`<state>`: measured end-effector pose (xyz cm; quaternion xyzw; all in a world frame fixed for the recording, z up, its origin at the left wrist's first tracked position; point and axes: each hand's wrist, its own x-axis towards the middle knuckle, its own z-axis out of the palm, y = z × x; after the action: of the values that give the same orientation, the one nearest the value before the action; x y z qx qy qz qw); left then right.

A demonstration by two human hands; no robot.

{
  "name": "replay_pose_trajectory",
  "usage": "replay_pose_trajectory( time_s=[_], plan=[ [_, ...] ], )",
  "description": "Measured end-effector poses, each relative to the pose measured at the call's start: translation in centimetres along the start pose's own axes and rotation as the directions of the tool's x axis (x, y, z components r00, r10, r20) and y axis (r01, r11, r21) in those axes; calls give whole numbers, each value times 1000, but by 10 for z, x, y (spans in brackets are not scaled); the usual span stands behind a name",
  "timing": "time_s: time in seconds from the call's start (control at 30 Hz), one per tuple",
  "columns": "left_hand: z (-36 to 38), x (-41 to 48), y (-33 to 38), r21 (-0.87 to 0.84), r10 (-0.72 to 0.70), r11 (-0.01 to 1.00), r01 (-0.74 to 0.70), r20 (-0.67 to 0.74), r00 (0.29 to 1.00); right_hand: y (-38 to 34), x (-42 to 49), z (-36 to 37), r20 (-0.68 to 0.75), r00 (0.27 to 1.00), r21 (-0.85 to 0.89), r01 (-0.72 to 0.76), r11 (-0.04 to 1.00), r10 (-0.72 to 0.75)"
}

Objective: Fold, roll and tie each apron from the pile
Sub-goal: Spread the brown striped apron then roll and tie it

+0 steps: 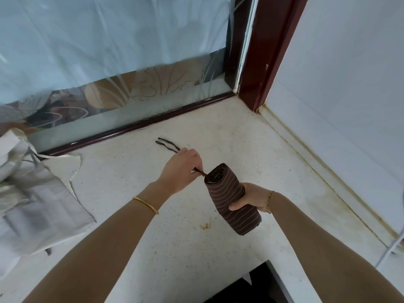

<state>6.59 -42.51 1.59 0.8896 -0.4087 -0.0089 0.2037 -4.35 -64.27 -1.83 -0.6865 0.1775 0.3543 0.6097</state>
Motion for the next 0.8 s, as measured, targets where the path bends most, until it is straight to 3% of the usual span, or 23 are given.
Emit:
replay_pose_trajectory(
  time_s=[0.13,0.2,0.33,0.5,0.53,0.63,0.67,0.8],
  plan=[
    [-5,-4,4,107,51,993,-46,-43,998,-2,0,2,-34,999,99,23,995,-19],
    [-5,-8,7,-10,-61,998,61,46,997,-2,1,2,-26,999,181,44,983,-40],
    [1,-16,14,-192,-328,912,363,191,925,-5,2,9,-11,993,321,112,940,-115],
    [13,-24,26,-352,-416,801,484,255,873,-12,8,26,1,986,386,155,910,-169],
    [13,-24,32,-422,-431,739,525,302,850,-13,10,28,-20,986,382,162,910,-167],
    [8,-23,42,-658,-435,351,666,515,739,-17,13,34,-114,983,297,175,939,-147],
    [8,-23,42,-680,-411,303,667,538,736,-18,15,35,-137,979,265,185,946,-153],
    [15,-24,36,-667,-409,433,607,454,791,-24,18,44,-191,958,154,245,957,-214]
  ],
)
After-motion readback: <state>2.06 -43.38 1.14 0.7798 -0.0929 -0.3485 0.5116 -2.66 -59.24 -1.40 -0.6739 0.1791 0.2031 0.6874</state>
